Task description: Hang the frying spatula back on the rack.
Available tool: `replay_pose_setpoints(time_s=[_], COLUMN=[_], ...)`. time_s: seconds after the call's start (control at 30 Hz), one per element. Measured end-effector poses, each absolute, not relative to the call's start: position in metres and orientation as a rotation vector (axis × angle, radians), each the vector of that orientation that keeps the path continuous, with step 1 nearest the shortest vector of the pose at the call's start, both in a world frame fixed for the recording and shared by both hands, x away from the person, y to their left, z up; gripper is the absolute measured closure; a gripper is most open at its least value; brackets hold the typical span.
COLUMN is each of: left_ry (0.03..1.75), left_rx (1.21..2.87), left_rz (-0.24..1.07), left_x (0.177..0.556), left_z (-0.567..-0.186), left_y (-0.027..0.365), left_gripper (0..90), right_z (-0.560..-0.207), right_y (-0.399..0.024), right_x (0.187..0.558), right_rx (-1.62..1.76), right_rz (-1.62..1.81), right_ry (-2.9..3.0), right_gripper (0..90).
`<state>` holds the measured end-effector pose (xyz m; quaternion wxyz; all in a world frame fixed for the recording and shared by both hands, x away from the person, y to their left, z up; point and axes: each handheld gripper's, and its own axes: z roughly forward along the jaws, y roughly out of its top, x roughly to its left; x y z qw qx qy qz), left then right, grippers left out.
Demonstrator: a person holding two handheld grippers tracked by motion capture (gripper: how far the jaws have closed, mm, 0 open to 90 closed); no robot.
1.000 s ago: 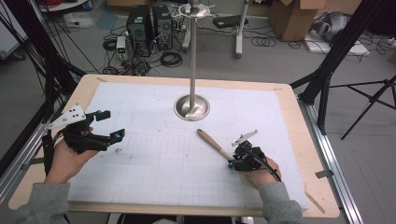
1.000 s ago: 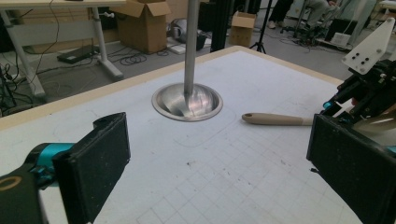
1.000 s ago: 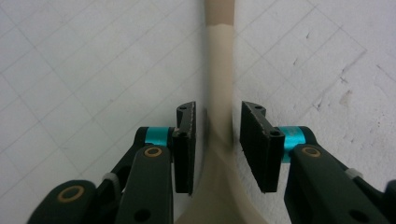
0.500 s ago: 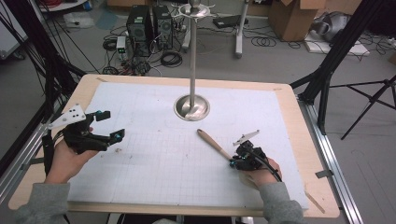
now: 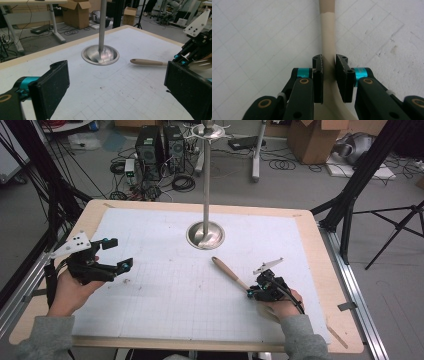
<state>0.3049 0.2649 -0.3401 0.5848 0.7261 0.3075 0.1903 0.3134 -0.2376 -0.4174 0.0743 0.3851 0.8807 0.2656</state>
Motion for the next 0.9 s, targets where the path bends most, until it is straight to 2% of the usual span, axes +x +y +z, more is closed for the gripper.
replay_pose_setpoints(time_s=[0.9], left_ry=[0.691], left_rx=[1.679], left_rz=[0.429], left_x=[0.305], left_z=[-0.341], left_y=[0.267], left_gripper=[6.6], right_z=[-0.383], right_y=[-0.261], right_x=[0.316], right_rx=[1.121], right_rz=[1.063], right_ry=[2.497], right_gripper=[77.3])
